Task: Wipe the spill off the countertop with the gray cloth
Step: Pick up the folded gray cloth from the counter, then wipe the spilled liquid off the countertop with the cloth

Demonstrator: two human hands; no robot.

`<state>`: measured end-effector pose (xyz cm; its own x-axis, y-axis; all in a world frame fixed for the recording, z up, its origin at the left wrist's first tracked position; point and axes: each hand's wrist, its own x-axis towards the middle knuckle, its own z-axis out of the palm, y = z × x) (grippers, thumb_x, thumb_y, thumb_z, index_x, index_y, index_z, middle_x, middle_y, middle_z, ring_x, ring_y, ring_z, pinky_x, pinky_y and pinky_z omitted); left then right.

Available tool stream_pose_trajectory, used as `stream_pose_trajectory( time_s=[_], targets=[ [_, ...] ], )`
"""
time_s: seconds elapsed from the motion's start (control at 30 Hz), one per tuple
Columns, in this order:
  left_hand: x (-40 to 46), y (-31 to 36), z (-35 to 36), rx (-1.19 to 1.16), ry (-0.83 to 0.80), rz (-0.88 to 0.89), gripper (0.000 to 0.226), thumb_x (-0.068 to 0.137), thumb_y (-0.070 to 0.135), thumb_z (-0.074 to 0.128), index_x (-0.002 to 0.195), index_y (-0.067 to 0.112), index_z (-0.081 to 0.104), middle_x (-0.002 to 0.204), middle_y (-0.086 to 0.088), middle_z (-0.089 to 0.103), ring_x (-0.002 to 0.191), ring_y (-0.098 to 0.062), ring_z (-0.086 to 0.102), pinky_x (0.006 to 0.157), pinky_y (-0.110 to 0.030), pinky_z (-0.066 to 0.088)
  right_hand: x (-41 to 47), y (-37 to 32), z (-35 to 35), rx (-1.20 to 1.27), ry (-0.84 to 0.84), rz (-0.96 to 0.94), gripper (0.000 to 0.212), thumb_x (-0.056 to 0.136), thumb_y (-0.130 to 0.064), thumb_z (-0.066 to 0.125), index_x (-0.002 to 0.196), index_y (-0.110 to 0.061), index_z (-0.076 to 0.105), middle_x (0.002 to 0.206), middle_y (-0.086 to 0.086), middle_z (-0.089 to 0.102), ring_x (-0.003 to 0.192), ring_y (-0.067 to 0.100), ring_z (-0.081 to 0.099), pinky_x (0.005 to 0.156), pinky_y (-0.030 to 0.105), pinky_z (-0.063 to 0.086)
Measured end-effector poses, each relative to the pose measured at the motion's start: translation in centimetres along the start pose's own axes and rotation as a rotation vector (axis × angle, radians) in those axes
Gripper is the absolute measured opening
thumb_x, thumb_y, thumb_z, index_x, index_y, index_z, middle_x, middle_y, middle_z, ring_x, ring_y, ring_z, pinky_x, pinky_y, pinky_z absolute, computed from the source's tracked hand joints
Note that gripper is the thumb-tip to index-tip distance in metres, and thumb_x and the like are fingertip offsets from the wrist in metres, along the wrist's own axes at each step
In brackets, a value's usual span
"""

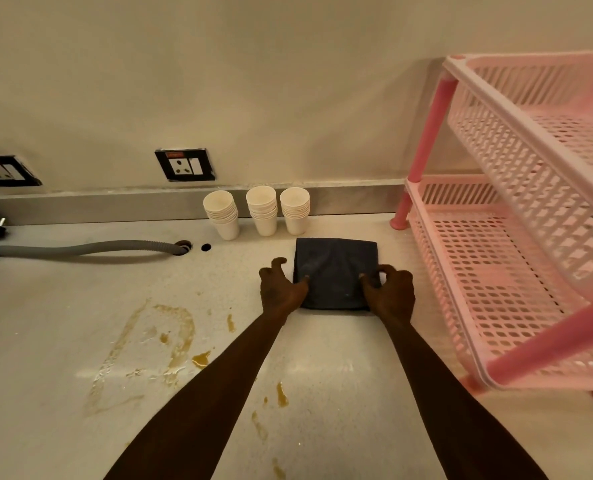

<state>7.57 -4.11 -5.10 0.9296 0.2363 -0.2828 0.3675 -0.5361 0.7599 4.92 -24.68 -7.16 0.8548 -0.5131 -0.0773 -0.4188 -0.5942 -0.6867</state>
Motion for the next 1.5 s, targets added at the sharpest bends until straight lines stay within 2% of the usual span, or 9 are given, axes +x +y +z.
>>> stream_pose_trajectory(
  time_s=[0.13, 0.33, 0.5, 0.73, 0.9, 1.1, 1.2, 1.33, 1.5],
  targets=[
    [1.1, 1.7, 0.7, 0.04, -0.01, 0.094, 0.067, 0.09, 0.044, 0.069, 0.148, 0.023, 0.042, 0.15, -0.013, 0.044, 0.137, -0.033, 0.047, 0.109, -0.043, 0.045, 1.4, -1.6, 0.3, 0.083, 0.066, 0.083, 0.054, 0.096, -0.047, 0.062, 0.141, -0.019, 0.051, 0.136, 0.015, 0.058, 0.122, 0.033, 0.059, 0.095, 0.04, 0.051],
    [3.2, 3.6, 2.1, 0.007, -0.035, -0.008, 0.069, 0.096, 0.041, 0.063, 0.152, 0.011, 0.037, 0.153, -0.015, 0.048, 0.141, -0.034, 0.046, 0.115, -0.043, 0.039, 3.7, -3.1, 0.4, 0.131, -0.071, 0.243, 0.069, 0.093, -0.033, 0.072, 0.15, -0.011, 0.04, 0.147, 0.017, 0.052, 0.133, 0.036, 0.051, 0.105, 0.043, 0.046],
    [3.6, 4.2, 2.6, -0.082, -0.034, -0.108, 0.064, 0.092, 0.033, 0.071, 0.146, 0.01, 0.047, 0.148, -0.013, 0.054, 0.136, -0.032, 0.051, 0.113, -0.04, 0.042, 3.7, -3.2, 0.4, 0.21, -0.147, 0.239, 0.055, 0.089, -0.033, 0.076, 0.136, -0.011, 0.059, 0.137, 0.013, 0.063, 0.125, 0.032, 0.059, 0.101, 0.037, 0.047],
    [3.2, 3.3, 1.3, -0.252, 0.027, -0.029, 0.042, 0.095, 0.012, 0.064, 0.137, 0.013, 0.056, 0.14, -0.011, 0.06, 0.128, -0.029, 0.057, 0.111, -0.039, 0.044, 2.4, -2.4, -0.8, 0.29, -0.137, 0.052, 0.04, 0.096, -0.018, 0.068, 0.135, -0.019, 0.059, 0.13, 0.013, 0.066, 0.117, 0.029, 0.062, 0.105, 0.041, 0.049],
    [2.2, 1.1, -0.8, -0.283, -0.035, -0.047, 0.041, 0.095, 0.024, 0.067, 0.135, 0.02, 0.056, 0.141, -0.009, 0.058, 0.128, -0.028, 0.056, 0.108, -0.04, 0.047, 1.5, -1.3, -1.6, 0.39, -0.217, 0.03, 0.037, 0.094, -0.022, 0.07, 0.13, -0.026, 0.061, 0.12, 0.006, 0.066, 0.111, 0.026, 0.063, 0.086, 0.031, 0.05],
    [-0.2, -3.2, -2.7, -0.16, -0.006, 0.112, 0.068, 0.092, 0.031, 0.071, 0.152, 0.026, 0.04, 0.157, -0.005, 0.036, 0.108, -0.008, 0.054, 0.095, -0.025, 0.047, -3.3, -0.9, -0.6, -0.184, 0.076, -0.309, 0.063, 0.092, -0.038, 0.07, 0.146, -0.016, 0.047, 0.148, 0.018, 0.045, 0.136, 0.037, 0.044, 0.108, 0.049, 0.043],
    [-1.3, -4.0, -3.1, -0.189, -0.086, 0.138, 0.057, 0.095, 0.02, 0.067, 0.147, 0.027, 0.047, 0.155, -0.004, 0.042, 0.118, -0.017, 0.059, 0.103, -0.031, 0.051, -6.0, -2.4, 1.6, -0.21, -0.059, -0.498, 0.07, 0.095, -0.052, 0.061, 0.151, -0.015, 0.043, 0.158, 0.017, 0.037, 0.147, 0.037, 0.031, 0.119, 0.052, 0.028],
    [-3.4, -5.7, -5.2, -0.264, 0.031, 0.255, 0.046, 0.097, 0.01, 0.062, 0.141, 0.022, 0.055, 0.147, -0.001, 0.052, 0.127, -0.019, 0.058, 0.101, -0.027, 0.05, -7.3, -4.4, 5.8, -0.365, -0.24, -0.321, 0.101, 0.088, -0.082, 0.033, 0.162, -0.018, 0.009, 0.169, 0.019, -0.001, 0.156, 0.037, -0.005, 0.122, 0.058, -0.004],
    [-7.5, -13.2, -12.7, 0.025, 0.343, 0.487, 0.037, 0.103, 0.021, 0.054, 0.139, 0.016, 0.058, 0.14, -0.004, 0.058, 0.13, -0.018, 0.054, 0.107, -0.032, 0.046, -7.0, -5.0, 8.1, -0.49, -0.225, -0.149, 0.107, 0.084, -0.087, 0.025, 0.163, -0.021, -0.002, 0.164, 0.031, -0.014, 0.151, 0.05, -0.015, 0.117, 0.071, -0.007]
  ],
)
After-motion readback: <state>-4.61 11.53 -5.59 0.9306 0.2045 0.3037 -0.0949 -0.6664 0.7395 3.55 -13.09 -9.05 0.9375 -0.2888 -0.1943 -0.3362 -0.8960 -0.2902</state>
